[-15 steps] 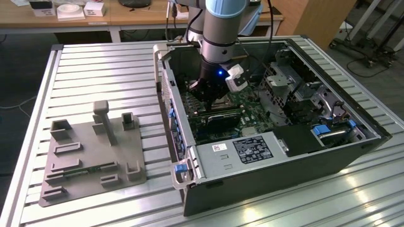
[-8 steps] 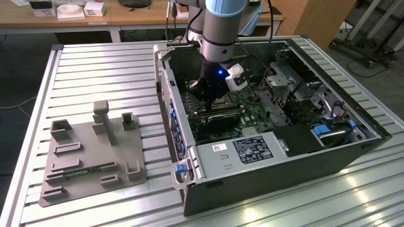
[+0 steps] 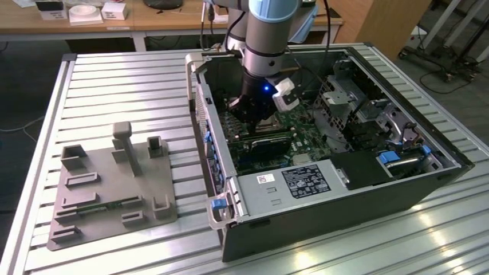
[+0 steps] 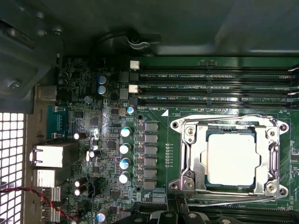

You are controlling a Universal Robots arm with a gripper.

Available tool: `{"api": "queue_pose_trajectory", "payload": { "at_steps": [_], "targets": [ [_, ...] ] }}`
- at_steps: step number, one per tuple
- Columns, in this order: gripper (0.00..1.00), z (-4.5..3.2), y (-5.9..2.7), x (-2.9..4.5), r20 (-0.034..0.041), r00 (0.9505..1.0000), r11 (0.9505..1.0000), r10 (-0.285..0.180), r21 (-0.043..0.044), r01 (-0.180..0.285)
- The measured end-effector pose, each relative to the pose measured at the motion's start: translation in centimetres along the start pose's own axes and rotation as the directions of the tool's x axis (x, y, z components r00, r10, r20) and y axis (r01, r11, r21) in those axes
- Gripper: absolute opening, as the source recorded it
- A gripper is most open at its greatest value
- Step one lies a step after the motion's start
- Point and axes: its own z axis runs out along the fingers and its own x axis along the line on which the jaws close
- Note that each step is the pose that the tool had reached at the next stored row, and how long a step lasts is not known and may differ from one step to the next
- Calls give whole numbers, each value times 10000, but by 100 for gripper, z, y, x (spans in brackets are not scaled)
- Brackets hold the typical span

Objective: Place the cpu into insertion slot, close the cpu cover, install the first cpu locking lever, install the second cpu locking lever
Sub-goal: 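Install the second cpu locking lever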

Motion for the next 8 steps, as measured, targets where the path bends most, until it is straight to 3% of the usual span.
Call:
{"api": "queue_pose_trajectory", "payload": {
  "at_steps": [4,8],
  "targets": [
    [10,10,0,0,0,10000,10000,-6,-70,6],
    [10,11,3,-1,2,10000,10000,-11,-80,11]
  ]
}}
